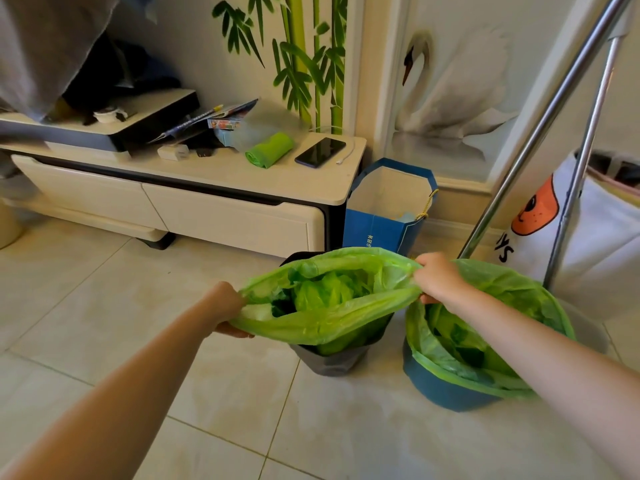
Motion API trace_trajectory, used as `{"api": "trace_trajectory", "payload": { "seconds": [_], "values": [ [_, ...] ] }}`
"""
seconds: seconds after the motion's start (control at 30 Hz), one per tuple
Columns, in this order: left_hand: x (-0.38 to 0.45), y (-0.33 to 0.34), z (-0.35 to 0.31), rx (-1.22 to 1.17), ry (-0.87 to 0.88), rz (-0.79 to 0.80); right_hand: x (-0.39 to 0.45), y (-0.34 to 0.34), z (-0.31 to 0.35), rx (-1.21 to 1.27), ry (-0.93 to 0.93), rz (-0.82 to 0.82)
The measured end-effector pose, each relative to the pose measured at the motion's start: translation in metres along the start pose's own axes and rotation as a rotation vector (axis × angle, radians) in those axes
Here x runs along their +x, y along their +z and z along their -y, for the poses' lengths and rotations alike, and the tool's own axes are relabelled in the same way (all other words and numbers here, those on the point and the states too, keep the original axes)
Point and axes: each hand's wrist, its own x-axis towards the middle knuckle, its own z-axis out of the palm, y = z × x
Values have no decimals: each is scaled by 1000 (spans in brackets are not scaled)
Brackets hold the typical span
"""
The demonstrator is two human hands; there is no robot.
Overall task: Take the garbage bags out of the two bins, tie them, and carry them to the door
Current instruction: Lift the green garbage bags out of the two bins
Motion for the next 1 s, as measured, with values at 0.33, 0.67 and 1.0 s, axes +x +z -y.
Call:
{"api": "trace_trajectory", "payload": {
  "seconds": [0.33, 0.67, 1.0],
  "values": [
    [-7, -10, -18, -277, 300, -148, -6, -23, 21, 351, 0, -105],
    [-42, -25, -82, -678, 579, -124, -24, -65, 82, 637, -292, -239],
    [-114, -60, -120, -789, 810, -229, -85, -116, 130, 673, -608, -408]
  ]
}}
